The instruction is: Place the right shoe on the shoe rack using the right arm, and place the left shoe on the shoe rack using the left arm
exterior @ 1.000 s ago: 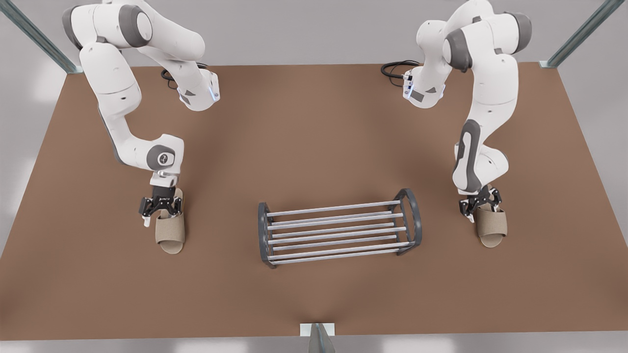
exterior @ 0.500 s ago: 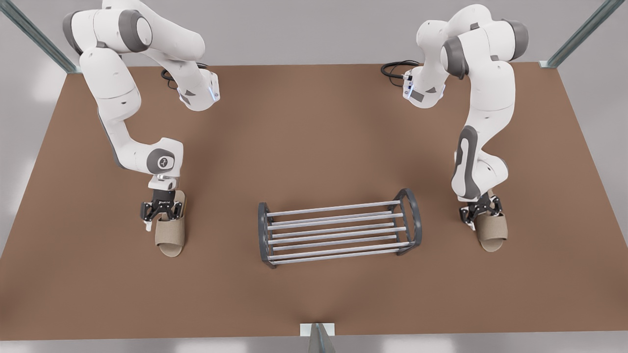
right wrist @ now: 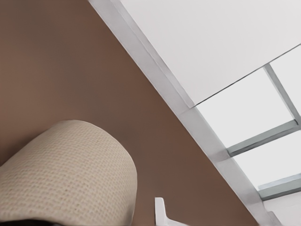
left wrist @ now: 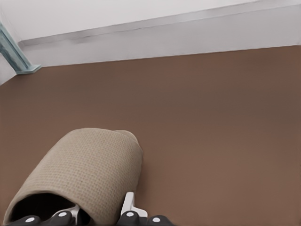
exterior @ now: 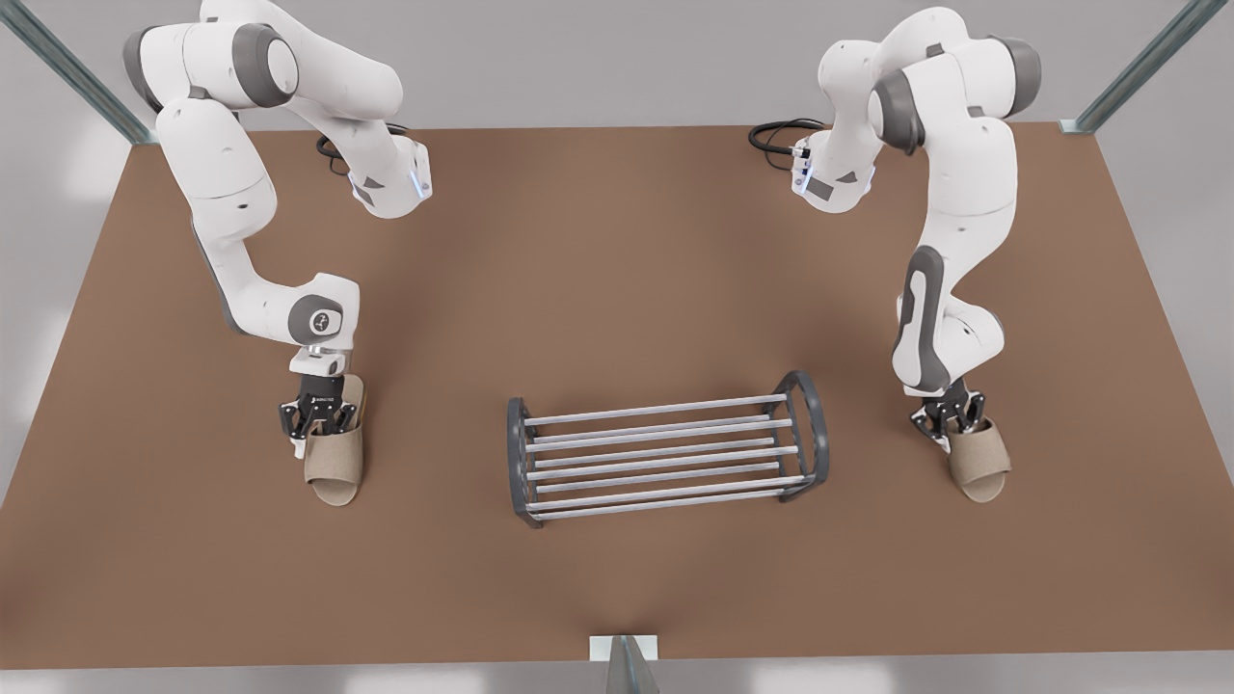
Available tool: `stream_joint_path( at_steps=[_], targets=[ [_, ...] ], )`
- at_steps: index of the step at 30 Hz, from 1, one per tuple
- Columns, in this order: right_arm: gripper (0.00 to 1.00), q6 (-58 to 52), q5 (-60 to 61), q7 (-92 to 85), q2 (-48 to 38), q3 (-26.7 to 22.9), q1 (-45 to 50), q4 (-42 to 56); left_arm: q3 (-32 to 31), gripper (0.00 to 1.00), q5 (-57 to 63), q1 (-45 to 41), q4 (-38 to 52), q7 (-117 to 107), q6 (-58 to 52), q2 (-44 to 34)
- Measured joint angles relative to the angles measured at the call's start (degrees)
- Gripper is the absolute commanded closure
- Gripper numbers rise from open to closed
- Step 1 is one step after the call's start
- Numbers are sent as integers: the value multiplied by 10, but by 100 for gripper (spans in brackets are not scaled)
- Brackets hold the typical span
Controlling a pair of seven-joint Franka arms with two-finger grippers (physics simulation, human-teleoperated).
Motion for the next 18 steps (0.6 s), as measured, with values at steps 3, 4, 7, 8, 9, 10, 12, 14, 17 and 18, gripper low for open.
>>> stream_joint_path(
  at_steps=[3,4,7,8,9,10,12,14,17,18],
  targets=[
    [53,-1,-1,3,0,0,0,0,0,79,0,-1,0,0,3,-5],
    [55,-1,-1,3,0,0,0,0,0,79,0,-1,0,0,4,-7],
    [61,-1,-1,5,0,0,0,0,0,79,0,-3,-2,0,13,-31],
    [65,-1,-1,6,-1,0,-1,0,1,79,0,-4,-3,0,20,-57],
    [69,-1,-2,7,-3,0,0,-1,2,79,0,-4,-1,0,30,-91],
    [72,-1,-2,7,-4,0,0,-1,3,79,0,-3,12,0,41,-118],
    [72,1,-2,9,-14,0,0,-4,2,79,0,-4,37,0,70,-184],
    [72,6,-2,10,-35,0,0,-7,-11,79,-2,-8,41,0,98,-265],
    [72,48,-1,12,-101,0,-3,-6,-89,79,-34,-5,67,0,126,-332],
    [72,75,1,12,-127,0,-3,1,-122,79,-52,0,80,0,133,-338]
  ],
)
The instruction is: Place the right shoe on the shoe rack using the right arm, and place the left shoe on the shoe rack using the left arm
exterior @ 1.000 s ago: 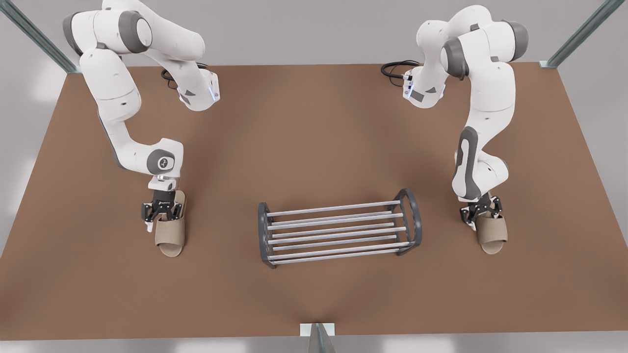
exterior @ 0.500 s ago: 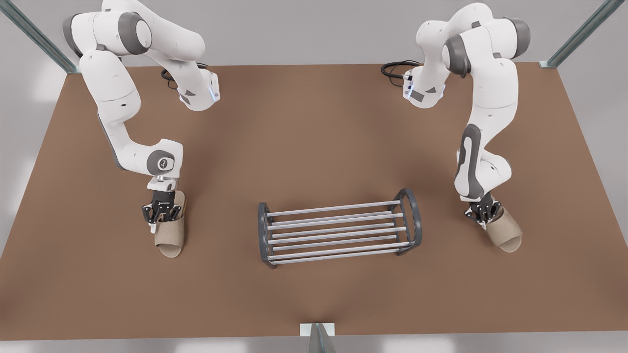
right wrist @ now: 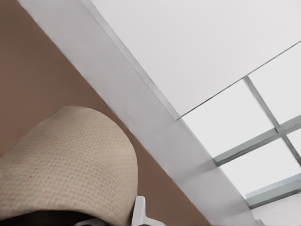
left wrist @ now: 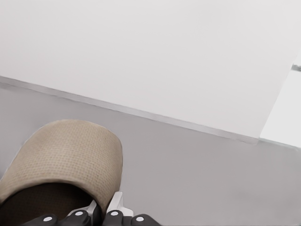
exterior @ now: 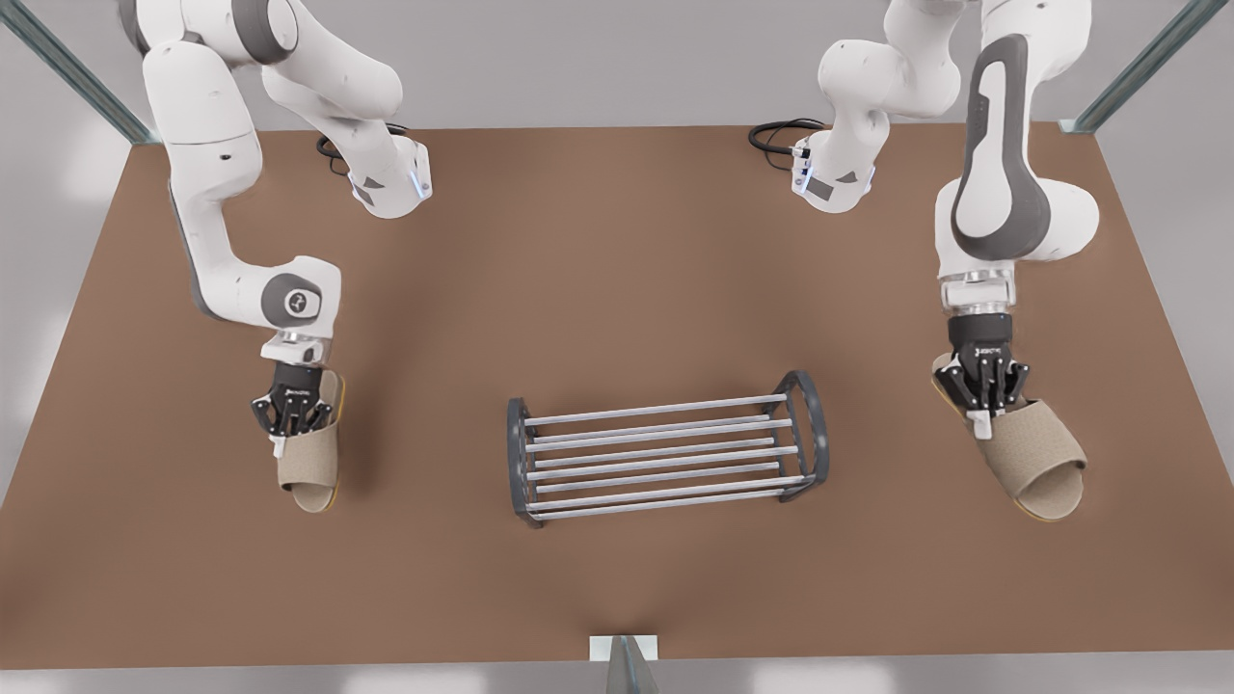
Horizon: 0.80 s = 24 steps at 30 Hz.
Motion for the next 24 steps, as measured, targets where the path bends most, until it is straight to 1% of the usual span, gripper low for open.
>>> stream_joint_path(
  at_steps=[2,4,6,8,10,12,15,20,24],
  targets=[
    [72,70,6,1,-34,0,3,43,-74,79,-41,16,29,0,9,3],
    [72,142,20,2,-49,9,4,89,-128,79,-79,6,61,0,13,34],
    [74,202,42,3,-55,27,5,118,-151,79,-118,-41,93,0,9,73],
    [74,247,63,4,-57,50,7,137,-158,79,-151,-83,110,0,-2,105],
    [74,279,77,5,-55,77,8,157,-159,79,-175,-93,114,0,-13,130],
    [74,302,85,5,-49,91,21,173,-154,79,-189,-93,103,0,-20,152],
    [74,325,91,5,-45,95,48,184,-144,79,-199,-91,82,0,-28,179],
    [74,345,94,5,-62,96,64,182,-137,79,-205,-91,23,0,-34,163],
    [74,354,94,4,-94,96,67,175,-136,79,-206,-91,8,0,-37,164]
  ],
)
